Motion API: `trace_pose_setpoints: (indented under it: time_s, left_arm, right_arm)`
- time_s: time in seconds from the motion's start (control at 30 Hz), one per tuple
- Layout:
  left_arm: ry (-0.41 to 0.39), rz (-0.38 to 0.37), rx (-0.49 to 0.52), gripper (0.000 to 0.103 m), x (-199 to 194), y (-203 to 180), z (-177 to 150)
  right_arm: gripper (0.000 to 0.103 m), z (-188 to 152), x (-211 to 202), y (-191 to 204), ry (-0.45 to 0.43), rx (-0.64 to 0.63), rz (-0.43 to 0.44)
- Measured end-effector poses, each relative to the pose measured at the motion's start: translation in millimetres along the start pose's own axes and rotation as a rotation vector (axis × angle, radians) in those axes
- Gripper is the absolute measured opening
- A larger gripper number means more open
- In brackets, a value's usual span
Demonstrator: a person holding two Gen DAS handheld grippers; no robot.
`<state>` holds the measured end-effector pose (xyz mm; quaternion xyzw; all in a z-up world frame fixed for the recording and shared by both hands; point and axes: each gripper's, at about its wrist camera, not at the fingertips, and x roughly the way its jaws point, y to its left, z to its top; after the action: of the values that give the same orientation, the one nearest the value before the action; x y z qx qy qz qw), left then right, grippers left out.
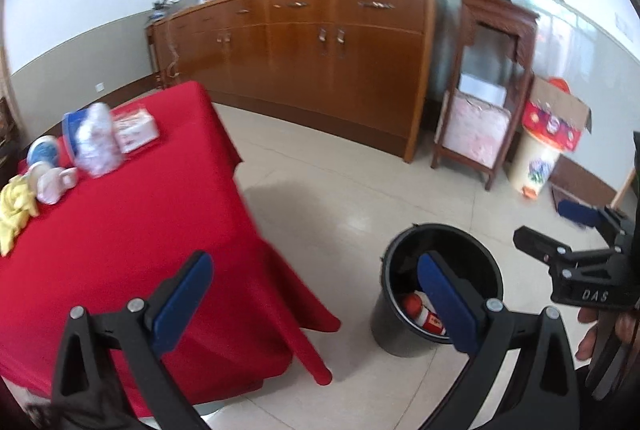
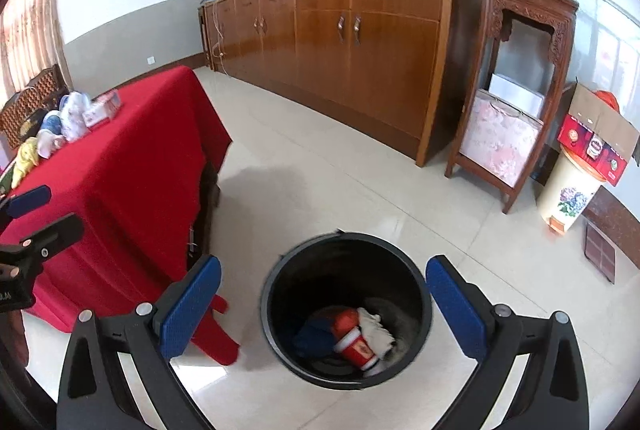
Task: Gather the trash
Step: 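Move both tools back to the table toward the tissue and carton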
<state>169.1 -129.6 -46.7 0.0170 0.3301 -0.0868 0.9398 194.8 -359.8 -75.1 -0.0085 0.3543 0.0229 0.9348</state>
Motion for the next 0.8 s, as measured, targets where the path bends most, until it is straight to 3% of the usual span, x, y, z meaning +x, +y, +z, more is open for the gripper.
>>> trace_pose_setpoints:
  time_s: [0.3, 0.53, 0.67, 0.8]
  left_arm:
    - [-0.046, 0.051, -0.088, 0.103, -36, 51, -6]
    - [-0.078, 0.149, -0.167, 0.103, -66, 106, -14]
    - [-0.104, 0.210, -0.218, 0.103, -83, 143, -21]
    - [-0.118, 0.285, -0.256, 0.103, -98, 179, -30]
  right_arm:
    - [0.103, 17, -22, 62, -0.047, -0.019, 0.075]
    - [0.103, 29, -32, 120, -0.079, -0.056, 0.185]
    - [0.103, 37, -37, 163, -0.158, -0.072, 0.295]
    - [0.103, 48, -32, 206, -0.111, -0.116, 0.364]
